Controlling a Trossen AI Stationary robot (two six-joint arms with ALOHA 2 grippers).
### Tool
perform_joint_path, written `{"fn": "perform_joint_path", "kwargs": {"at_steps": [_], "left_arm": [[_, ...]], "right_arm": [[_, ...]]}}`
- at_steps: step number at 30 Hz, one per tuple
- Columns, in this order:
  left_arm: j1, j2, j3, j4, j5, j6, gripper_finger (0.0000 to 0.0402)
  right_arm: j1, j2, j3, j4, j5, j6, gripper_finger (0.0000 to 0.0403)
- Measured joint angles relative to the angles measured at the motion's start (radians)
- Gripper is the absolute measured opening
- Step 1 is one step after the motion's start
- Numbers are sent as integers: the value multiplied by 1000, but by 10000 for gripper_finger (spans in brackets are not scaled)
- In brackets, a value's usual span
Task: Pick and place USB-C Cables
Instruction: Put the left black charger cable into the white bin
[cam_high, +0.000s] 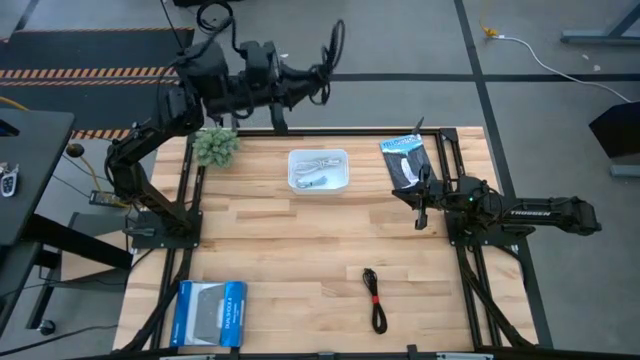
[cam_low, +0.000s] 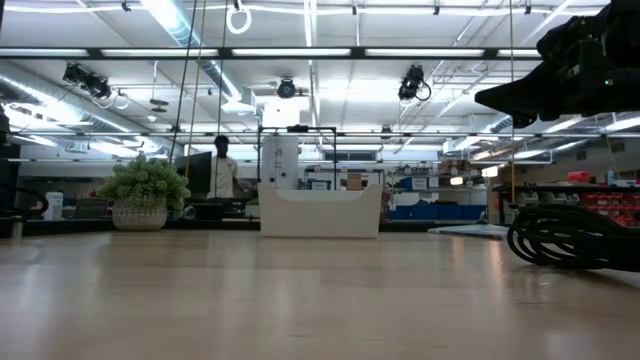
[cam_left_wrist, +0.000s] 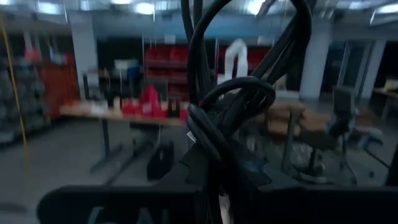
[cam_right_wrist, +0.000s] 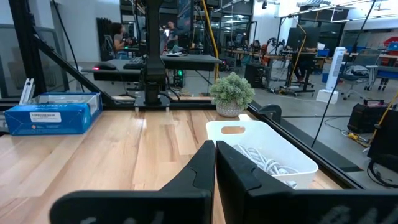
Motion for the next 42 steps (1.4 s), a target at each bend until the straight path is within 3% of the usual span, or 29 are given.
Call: {"fn": "perform_joint_path", "kwargs": {"at_steps": [13, 23, 35, 42], "left_arm": [[0, 4, 0, 133, -3, 16, 37], [60, 4, 0, 134, -66, -269, 37], [118, 4, 0, -98, -90, -631, 37], [151, 21, 0, -266, -91, -632, 38]], "right_arm": [[0, 0, 0, 0, 0, 0, 20], [0, 0, 0, 0, 0, 0, 20], [0, 0, 0, 0, 0, 0, 20], [0, 0, 0, 0, 0, 0, 20]]}}
